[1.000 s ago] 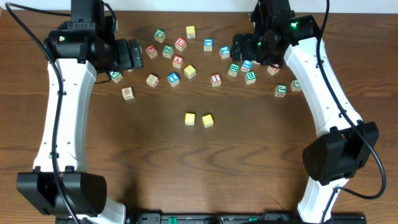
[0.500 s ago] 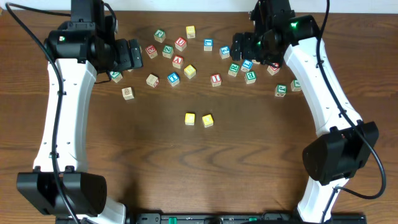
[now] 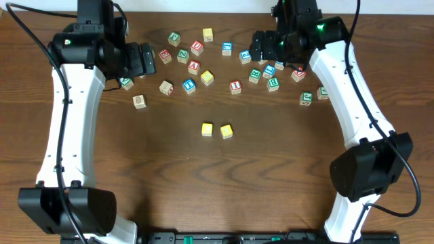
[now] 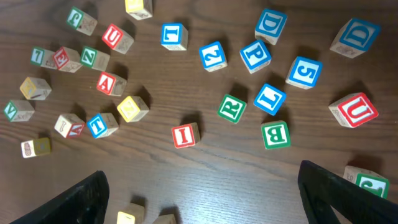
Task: Spell out CORL
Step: 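Move right gripper over the green R block and lower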
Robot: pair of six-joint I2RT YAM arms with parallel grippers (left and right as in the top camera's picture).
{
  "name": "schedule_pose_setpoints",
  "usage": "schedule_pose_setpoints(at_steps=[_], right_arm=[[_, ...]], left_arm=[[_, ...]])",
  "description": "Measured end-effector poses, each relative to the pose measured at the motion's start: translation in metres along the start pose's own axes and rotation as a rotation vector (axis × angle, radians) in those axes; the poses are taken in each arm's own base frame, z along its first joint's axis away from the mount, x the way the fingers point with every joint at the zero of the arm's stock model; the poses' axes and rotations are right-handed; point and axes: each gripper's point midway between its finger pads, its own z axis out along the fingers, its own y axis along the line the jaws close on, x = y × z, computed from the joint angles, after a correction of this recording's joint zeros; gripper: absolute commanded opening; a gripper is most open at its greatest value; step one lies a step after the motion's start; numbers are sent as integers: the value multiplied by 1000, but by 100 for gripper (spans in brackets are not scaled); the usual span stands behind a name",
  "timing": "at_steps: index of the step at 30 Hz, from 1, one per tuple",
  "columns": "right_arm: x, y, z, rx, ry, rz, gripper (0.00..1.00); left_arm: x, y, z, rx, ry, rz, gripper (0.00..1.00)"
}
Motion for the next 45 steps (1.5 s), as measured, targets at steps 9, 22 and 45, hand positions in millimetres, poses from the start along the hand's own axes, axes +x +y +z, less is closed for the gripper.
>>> schedule_pose_setpoints(at_steps=[9,22,45], right_arm=[[-2,1,0,-2,-7,-2,91],[-2,1,0,-2,-7,-1,89],[11,-1,63,21,65,-113,59]], left_arm=[[0,0,0,0,0,0,98],[0,0,0,0,0,0,98],[4,3,25,-13,61,-5,98]])
